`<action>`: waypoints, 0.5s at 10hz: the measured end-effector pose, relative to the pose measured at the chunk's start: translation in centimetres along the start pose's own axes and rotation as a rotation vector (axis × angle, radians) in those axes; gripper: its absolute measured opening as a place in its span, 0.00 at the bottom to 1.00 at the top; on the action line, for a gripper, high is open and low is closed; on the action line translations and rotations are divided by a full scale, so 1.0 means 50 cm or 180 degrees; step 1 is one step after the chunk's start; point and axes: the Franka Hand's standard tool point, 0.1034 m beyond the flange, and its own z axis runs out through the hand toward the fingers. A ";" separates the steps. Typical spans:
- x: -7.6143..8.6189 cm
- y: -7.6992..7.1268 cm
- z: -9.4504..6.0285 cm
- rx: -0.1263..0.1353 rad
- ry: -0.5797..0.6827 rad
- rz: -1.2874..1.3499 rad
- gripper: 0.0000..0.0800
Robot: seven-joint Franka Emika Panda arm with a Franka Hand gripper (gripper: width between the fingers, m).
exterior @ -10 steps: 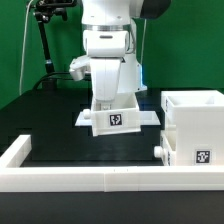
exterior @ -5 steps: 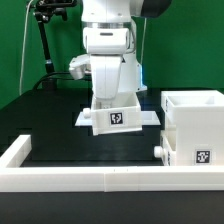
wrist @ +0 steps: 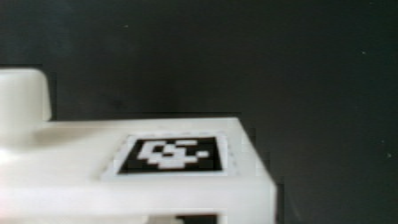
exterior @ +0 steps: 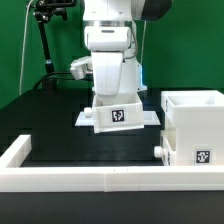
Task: Assemble drawer
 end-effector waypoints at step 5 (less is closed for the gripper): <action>0.021 0.044 0.006 -0.0054 0.0012 0.0041 0.06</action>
Offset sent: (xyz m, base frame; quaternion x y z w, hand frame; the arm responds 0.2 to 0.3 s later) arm 0.0370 0.0158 -0.0008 -0.0086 -0.0029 0.0024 1.0000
